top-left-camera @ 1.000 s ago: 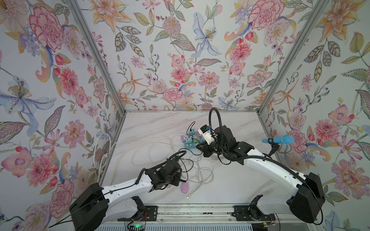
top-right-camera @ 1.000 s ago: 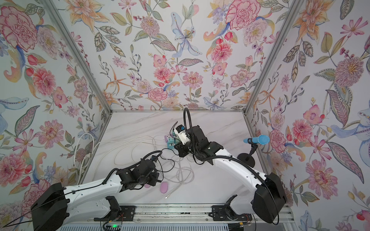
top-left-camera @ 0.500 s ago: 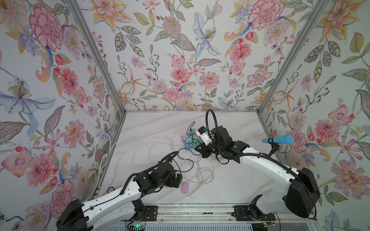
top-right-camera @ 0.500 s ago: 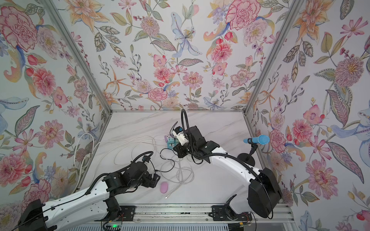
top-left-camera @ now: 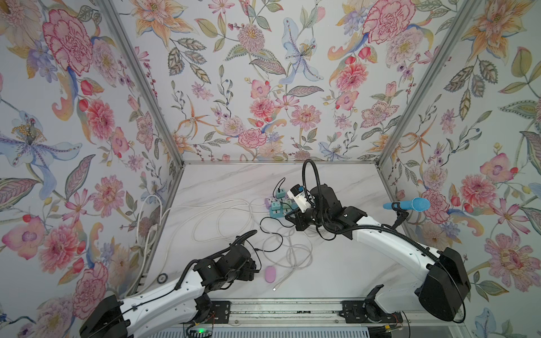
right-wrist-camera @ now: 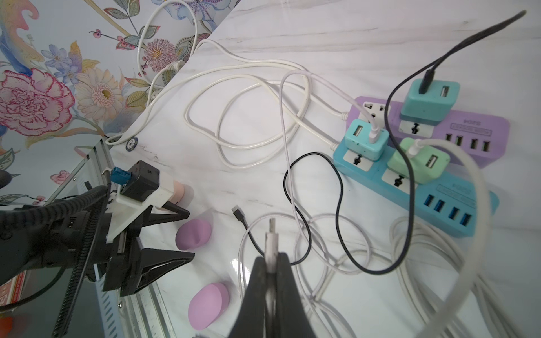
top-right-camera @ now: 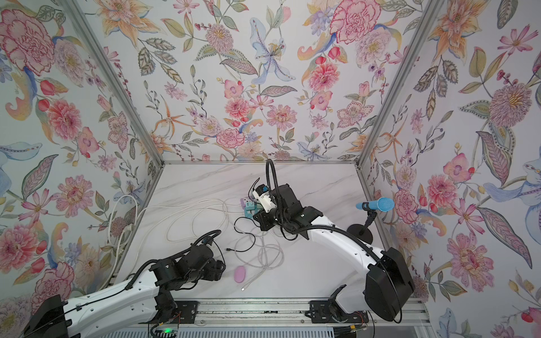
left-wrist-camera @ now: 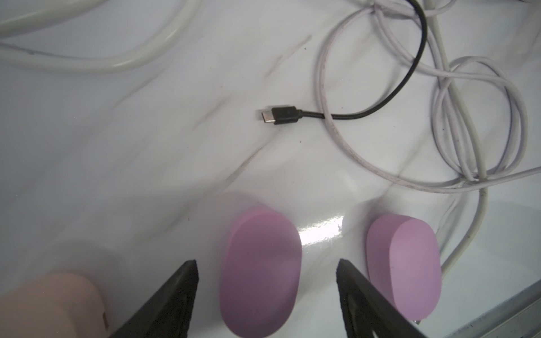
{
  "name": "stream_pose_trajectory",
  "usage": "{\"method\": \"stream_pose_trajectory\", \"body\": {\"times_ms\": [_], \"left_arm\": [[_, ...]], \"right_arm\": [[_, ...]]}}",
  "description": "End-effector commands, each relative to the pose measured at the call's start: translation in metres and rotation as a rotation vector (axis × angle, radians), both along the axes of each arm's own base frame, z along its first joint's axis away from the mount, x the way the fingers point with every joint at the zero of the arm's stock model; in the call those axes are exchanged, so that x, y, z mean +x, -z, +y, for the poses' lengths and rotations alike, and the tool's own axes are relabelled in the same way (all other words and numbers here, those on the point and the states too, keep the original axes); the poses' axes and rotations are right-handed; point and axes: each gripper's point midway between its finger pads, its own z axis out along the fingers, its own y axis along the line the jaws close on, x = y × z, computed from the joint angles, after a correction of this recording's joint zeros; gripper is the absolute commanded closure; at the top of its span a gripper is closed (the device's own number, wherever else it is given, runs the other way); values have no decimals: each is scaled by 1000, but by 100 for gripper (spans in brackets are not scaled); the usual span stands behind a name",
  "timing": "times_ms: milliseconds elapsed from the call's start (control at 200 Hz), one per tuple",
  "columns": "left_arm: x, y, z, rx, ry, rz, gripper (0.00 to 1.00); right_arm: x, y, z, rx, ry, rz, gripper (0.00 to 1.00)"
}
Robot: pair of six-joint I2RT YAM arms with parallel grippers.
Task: Charge the bluetooth headset
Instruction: Pick up the bluetooth headset from the center of the board.
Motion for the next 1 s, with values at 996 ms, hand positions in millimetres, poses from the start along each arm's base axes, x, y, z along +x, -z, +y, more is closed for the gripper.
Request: {"method": "stream_pose_trajectory", "body": {"times_ms": [996], "left_arm": [[-1,18,-2,-30,-14,31,48]], "right_arm": [[-5,0,-2,10,-4,7,100]]}}
